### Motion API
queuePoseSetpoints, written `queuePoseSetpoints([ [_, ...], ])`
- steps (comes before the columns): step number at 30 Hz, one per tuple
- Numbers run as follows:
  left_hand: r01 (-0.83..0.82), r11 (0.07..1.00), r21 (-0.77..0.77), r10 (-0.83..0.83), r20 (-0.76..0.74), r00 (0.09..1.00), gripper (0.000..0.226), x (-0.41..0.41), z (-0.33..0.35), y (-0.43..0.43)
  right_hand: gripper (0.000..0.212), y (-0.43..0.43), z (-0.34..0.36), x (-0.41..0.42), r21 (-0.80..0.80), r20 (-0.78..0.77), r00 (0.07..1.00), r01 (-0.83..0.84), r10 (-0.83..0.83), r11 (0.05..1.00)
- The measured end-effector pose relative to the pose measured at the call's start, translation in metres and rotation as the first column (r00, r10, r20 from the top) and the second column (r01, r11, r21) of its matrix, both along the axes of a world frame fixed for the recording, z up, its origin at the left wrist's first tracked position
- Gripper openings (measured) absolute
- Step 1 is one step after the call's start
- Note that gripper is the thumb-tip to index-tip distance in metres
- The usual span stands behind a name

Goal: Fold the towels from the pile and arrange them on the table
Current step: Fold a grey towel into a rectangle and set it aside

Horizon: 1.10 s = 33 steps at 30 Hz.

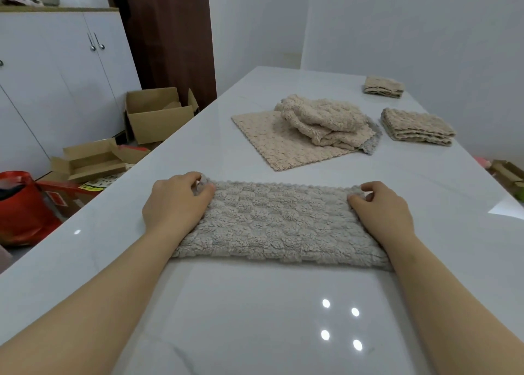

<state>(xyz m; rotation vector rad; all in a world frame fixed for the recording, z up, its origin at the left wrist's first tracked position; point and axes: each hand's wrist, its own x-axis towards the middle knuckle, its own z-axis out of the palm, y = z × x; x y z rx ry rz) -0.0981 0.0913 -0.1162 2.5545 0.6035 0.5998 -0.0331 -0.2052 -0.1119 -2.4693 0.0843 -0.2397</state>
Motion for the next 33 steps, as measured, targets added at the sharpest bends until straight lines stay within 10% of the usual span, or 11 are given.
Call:
queuePoseSetpoints([
  [5,0.096,0.988,-0.122,-0.09,0.058,0.994,0.015,-0.002,-0.001,0.006,0.007,-0.001,0.003,0.0,0.013,-0.002,0.997,-0.083,0.083,0.996],
  [15,0.28,0.781,-0.558,-0.153,0.263,0.953,0.013,-0.001,0.011,0.013,0.018,-0.003,0.004,-0.002,0.333,0.126,0.969,-0.243,0.212,0.911],
  [33,0.245,0.803,-0.544,-0.129,0.244,0.961,0.017,-0.001,0.01,0.011,0.007,-0.001,0.005,-0.002,0.344,0.131,0.982,-0.173,0.136,0.923],
])
